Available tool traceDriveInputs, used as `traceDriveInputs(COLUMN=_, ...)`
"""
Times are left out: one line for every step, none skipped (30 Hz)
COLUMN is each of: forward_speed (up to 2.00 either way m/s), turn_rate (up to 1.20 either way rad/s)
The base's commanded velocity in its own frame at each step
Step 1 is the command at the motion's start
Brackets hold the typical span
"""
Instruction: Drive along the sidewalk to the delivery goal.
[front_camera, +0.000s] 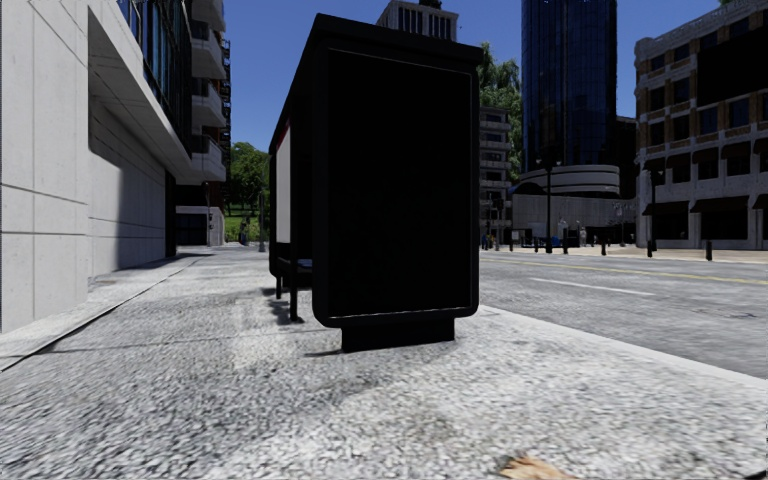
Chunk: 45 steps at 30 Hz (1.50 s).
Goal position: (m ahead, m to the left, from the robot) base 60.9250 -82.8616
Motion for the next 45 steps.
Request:
traceDriveInputs(forward_speed=2.00, turn_rate=1.20)
traceDriveInputs(forward_speed=2.00, turn_rate=1.20)
traceDriveInputs(forward_speed=2.00, turn_rate=1.20)
traceDriveInputs(forward_speed=2.00, turn_rate=1.20)
traceDriveInputs(forward_speed=2.00, turn_rate=1.20)
traceDriveInputs(forward_speed=2.00, turn_rate=1.20)
traceDriveInputs(forward_speed=2.00, turn_rate=1.20)
traceDriveInputs(forward_speed=2.00, turn_rate=1.20)
traceDriveInputs(forward_speed=2.00, turn_rate=1.20)
traceDriveInputs(forward_speed=2.00, turn_rate=1.20)
traceDriveInputs(forward_speed=2.00, turn_rate=1.20)
traceDriveInputs(forward_speed=2.00, turn_rate=1.20)
traceDriveInputs(forward_speed=2.00, turn_rate=1.20)
traceDriveInputs(forward_speed=2.00, turn_rate=1.20)
traceDriveInputs(forward_speed=2.00, turn_rate=1.20)
traceDriveInputs(forward_speed=2.00, turn_rate=1.20)
traceDriveInputs(forward_speed=2.00, turn_rate=1.20)
traceDriveInputs(forward_speed=2.00, turn_rate=1.20)
traceDriveInputs(forward_speed=2.00, turn_rate=1.20)
traceDriveInputs(forward_speed=2.00, turn_rate=1.20)
traceDriveInputs(forward_speed=2.00, turn_rate=1.20)
traceDriveInputs(forward_speed=2.00, turn_rate=1.20)
traceDriveInputs(forward_speed=2.00, turn_rate=1.20)
traceDriveInputs(forward_speed=2.00, turn_rate=1.20)
traceDriveInputs(forward_speed=2.00, turn_rate=1.20)
traceDriveInputs(forward_speed=2.00, turn_rate=1.20)
traceDriveInputs(forward_speed=2.00, turn_rate=1.20)
traceDriveInputs(forward_speed=2.00, turn_rate=1.20)
traceDriveInputs(forward_speed=2.00, turn_rate=0.00)
traceDriveInputs(forward_speed=2.00, turn_rate=0.00)
traceDriveInputs(forward_speed=2.00, turn_rate=0.00)
traceDriveInputs(forward_speed=2.00, turn_rate=0.00)
traceDriveInputs(forward_speed=2.00, turn_rate=-0.32)
traceDriveInputs(forward_speed=2.00, turn_rate=-0.32)
traceDriveInputs(forward_speed=2.00, turn_rate=-1.20)
traceDriveInputs(forward_speed=2.00, turn_rate=-1.20)
traceDriveInputs(forward_speed=2.00, turn_rate=-1.20)
traceDriveInputs(forward_speed=2.00, turn_rate=-1.20)
traceDriveInputs(forward_speed=2.00, turn_rate=-1.20)
traceDriveInputs(forward_speed=2.00, turn_rate=-1.20)
traceDriveInputs(forward_speed=2.00, turn_rate=-1.20)
traceDriveInputs(forward_speed=2.00, turn_rate=-1.20)
traceDriveInputs(forward_speed=2.00, turn_rate=-1.20)
traceDriveInputs(forward_speed=2.00, turn_rate=-1.20)
traceDriveInputs(forward_speed=2.00, turn_rate=-1.20)
